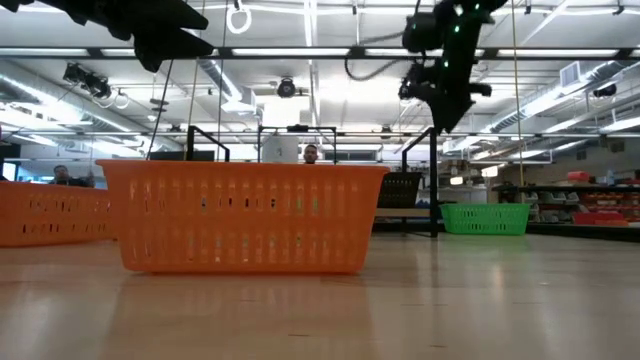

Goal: Stack baskets on shelf by color
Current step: Stack the top green bin on top of the green bin on the shelf

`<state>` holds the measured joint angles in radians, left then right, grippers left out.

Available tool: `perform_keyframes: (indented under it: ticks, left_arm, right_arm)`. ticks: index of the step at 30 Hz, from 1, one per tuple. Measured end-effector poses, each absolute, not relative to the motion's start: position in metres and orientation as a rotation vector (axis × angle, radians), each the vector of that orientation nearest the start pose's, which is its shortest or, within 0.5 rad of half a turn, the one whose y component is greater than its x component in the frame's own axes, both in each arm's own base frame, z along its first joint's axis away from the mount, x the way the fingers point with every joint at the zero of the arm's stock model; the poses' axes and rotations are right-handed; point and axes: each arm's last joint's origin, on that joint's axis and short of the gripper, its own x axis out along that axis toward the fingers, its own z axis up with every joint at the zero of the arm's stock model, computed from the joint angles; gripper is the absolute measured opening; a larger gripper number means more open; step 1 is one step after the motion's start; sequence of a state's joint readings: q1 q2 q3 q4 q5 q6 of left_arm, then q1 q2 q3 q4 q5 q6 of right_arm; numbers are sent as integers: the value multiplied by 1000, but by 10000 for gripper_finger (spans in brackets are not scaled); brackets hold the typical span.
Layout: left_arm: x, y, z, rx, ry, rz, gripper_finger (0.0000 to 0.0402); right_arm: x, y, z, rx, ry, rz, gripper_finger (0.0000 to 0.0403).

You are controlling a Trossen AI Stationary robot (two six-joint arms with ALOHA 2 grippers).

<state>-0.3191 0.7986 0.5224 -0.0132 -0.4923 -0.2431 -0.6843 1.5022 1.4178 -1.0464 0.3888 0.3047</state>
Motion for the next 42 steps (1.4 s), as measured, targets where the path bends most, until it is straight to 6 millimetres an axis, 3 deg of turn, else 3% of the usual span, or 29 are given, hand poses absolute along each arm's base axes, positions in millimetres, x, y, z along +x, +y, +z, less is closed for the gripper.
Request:
perform_keyframes:
  ticks: [5, 10, 17, 23, 30, 42]
  left_arm:
    - [173, -43, 257, -128, 242, 203, 231]
    - [173, -43, 257, -126, 243, 203, 231]
    - [173, -43, 257, -124, 242, 202, 231]
    - [173, -43, 257, -128, 242, 203, 231]
    - [172, -43, 257, -128, 242, 198, 231]
    - [172, -44, 257, -127, 243, 192, 231]
  right_arm:
    - [219, -218, 295, 519, 1109, -1133, 135]
    - [219, -231, 278, 551, 1180, -1110, 135]
    - [213, -224, 262, 624, 1423, -989, 135]
    - [212, -219, 259, 595, 1495, -954, 135]
    - [203, -237, 261, 541, 1406, -1175, 135]
    - [177, -264, 280, 628, 1151, -1264, 135]
